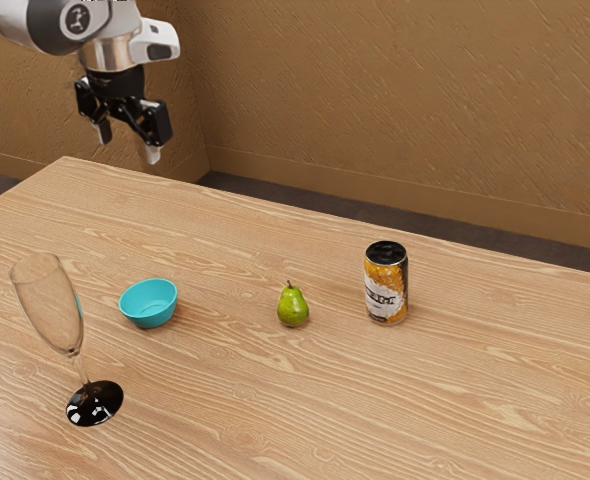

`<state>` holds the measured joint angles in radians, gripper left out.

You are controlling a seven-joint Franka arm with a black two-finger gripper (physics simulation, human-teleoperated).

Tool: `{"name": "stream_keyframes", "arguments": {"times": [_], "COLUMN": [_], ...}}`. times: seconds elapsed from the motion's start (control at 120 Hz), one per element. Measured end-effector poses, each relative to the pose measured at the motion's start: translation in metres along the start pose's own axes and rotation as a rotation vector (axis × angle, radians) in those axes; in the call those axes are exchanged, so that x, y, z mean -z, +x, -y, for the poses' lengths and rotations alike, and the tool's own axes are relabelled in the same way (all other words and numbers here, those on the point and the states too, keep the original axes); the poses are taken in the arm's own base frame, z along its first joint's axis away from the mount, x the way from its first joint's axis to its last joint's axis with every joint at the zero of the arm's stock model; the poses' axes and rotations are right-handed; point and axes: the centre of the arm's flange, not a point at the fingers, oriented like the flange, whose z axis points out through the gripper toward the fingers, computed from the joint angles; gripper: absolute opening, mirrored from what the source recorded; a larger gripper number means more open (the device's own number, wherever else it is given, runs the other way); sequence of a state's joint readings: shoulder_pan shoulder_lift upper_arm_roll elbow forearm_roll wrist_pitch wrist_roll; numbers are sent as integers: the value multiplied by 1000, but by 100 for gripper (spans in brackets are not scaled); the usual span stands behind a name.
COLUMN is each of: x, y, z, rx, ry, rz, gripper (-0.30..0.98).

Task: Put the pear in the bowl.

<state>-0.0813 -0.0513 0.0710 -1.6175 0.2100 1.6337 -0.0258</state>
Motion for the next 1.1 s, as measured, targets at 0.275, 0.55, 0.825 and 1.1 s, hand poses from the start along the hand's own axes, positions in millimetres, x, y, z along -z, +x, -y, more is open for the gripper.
{"name": "stream_keyframes", "arguments": {"times": [0.275,0.55,0.825,1.1], "x": [-37,-176,-261,-302], "y": [10,52,75,99], "z": [-48,-126,-182,-194], "rx": [-80,-140,-160,-132], "ry": [-5,-125,-206,-232], "rz": [62,196,187,122], "gripper": [69,69,69,69]}}
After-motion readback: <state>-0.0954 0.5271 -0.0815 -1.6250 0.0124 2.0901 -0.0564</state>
